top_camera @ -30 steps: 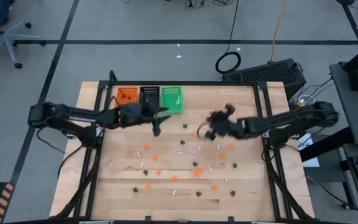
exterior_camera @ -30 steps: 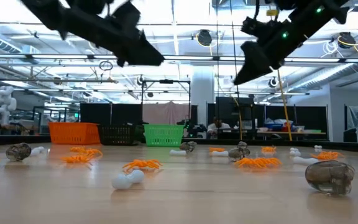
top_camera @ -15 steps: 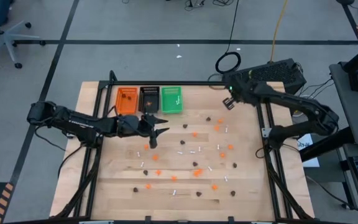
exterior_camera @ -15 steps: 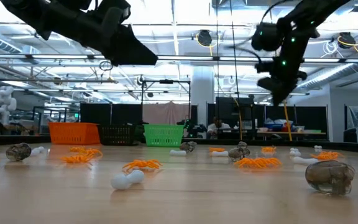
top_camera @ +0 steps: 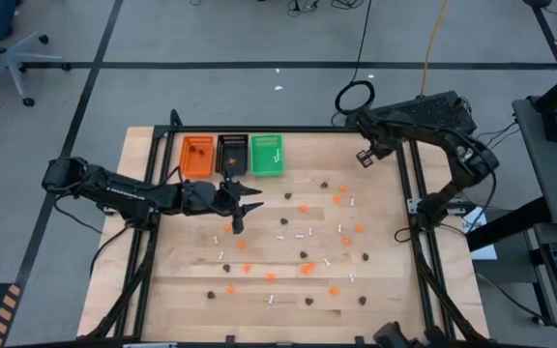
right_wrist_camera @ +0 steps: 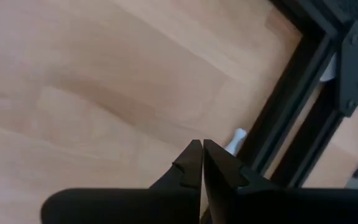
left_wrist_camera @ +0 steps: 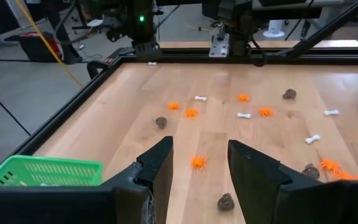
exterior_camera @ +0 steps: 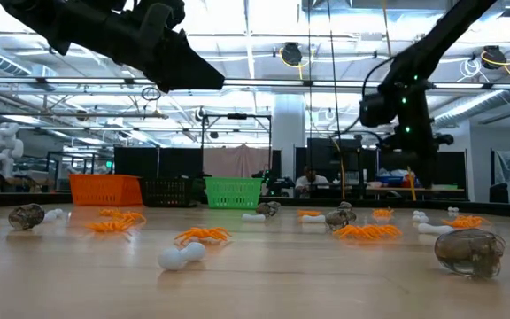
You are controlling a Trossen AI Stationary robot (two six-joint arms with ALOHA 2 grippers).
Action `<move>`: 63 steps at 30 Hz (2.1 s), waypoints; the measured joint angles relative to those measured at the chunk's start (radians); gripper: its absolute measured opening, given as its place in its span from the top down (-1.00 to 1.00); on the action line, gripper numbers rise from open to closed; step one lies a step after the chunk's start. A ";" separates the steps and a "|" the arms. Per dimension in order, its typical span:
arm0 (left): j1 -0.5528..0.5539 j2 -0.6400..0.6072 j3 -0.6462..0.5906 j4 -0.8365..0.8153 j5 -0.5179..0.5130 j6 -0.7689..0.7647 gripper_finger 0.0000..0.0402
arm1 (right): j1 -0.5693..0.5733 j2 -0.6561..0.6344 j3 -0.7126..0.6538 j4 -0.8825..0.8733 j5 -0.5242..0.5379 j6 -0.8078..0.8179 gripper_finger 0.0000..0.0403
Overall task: Sort Halloween decoration
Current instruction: Put the white bone toy into the green bin
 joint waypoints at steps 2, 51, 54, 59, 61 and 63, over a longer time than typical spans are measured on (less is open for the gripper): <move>0.000 0.000 0.000 0.000 0.000 0.000 0.24 | -0.016 0.025 0.000 -0.017 0.040 -0.011 1.00; -0.038 0.000 0.001 0.008 0.026 0.034 0.24 | 0.008 0.235 -0.002 -0.002 0.261 0.365 1.00; -0.038 0.000 0.001 0.007 0.026 0.034 0.24 | 0.008 0.199 -0.002 -0.001 0.259 0.372 1.00; -0.038 0.000 0.001 0.007 0.026 0.054 0.24 | 0.023 0.104 -0.003 0.094 0.233 0.346 1.00; -0.038 0.000 0.001 0.007 0.026 0.054 0.24 | 0.025 0.080 -0.002 0.101 0.234 0.355 1.00; -0.038 0.000 0.001 0.008 0.026 0.054 0.24 | 0.024 0.076 -0.004 0.113 0.241 0.387 1.00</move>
